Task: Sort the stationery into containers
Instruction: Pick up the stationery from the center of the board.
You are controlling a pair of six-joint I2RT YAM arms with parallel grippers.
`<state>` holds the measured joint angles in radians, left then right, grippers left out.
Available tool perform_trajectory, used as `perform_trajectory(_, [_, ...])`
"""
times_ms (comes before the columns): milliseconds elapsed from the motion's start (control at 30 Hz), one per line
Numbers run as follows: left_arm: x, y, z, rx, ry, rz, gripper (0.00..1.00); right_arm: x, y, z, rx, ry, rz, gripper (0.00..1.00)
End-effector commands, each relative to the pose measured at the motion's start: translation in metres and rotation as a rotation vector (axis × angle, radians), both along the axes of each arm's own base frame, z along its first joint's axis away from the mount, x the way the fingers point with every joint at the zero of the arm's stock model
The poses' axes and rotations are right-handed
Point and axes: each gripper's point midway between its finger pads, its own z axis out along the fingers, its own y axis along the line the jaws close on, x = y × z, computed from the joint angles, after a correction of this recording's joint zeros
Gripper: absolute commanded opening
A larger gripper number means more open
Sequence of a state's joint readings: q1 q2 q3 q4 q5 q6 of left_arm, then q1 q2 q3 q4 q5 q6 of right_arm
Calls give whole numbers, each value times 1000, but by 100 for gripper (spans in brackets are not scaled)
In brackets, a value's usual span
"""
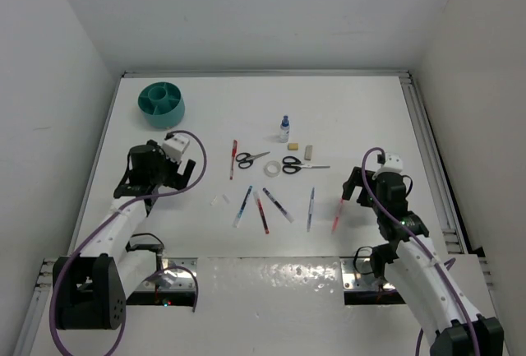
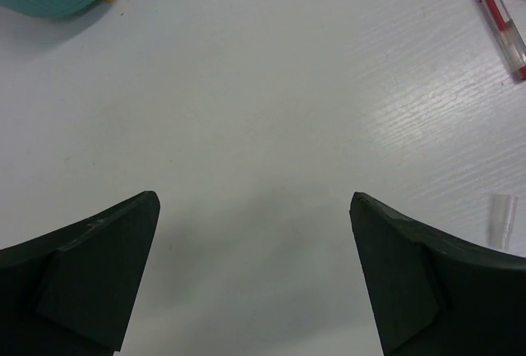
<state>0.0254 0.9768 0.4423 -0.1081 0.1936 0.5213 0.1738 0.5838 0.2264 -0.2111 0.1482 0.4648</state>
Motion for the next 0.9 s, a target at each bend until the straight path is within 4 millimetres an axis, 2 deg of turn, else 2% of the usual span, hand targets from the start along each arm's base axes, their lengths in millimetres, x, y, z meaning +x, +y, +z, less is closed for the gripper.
perform_trajectory(0, [19,2,27,-53,-68,64,100,9,3,19,-7,-42,20,96])
perform_trajectory(133, [23,4,34,-75,-52,95,100,11,1,23,-20,-48,18,96])
perform_trajectory(167, [19,5,29,-67,-17,99,100,13,0,26,-23,-54,11,96])
perform_trajectory(233, [23,-5,37,-71,-10,19,100,14,0,30,-24,-53,10,96])
perform_trajectory(300, [13,-36,41,-107,21,-217,100,13,0,32,-28,-45,13,96])
perform_trajectory(333, [17,-47,53,-56,-15,-360,98,14,-1,35,-29,-50,9,96])
perform_trajectory(400, [16,-70,64,-113,-35,-471,96,16,-2,37,-34,-55,-2,95])
perform_trajectory(433, [27,-86,78,-137,-70,-503,93,18,-1,41,-31,-66,1,95])
perform_trajectory(500, [39,-100,89,-140,-77,-527,88,24,1,47,-21,-91,9,95])
perform_trajectory(533, [50,-121,96,-128,-61,-583,86,26,3,51,-17,-104,13,94])
perform_trajectory(567, [57,-131,99,-114,-48,-598,86,29,4,54,-11,-115,18,94])
perform_trajectory(600, [65,-149,85,-92,8,-618,86,31,7,57,-2,-124,30,94])
perform_trajectory(633, [74,-159,86,-117,31,-590,86,33,9,58,2,-128,36,93])
perform_trajectory(667, [89,-179,110,-129,-10,-602,87,36,12,61,7,-136,50,93])
perform_trajectory(700, [98,-192,93,-169,63,-586,89,37,12,63,9,-142,50,93])
perform_trajectory(733, [112,-209,114,-203,28,-615,90,40,13,62,8,-143,54,93])
perform_trajectory(767, [117,-229,96,-224,87,-640,92,41,14,65,8,-152,60,93])
perform_trajectory(867, [129,-262,96,-245,66,-679,93,46,16,68,6,-160,74,93])
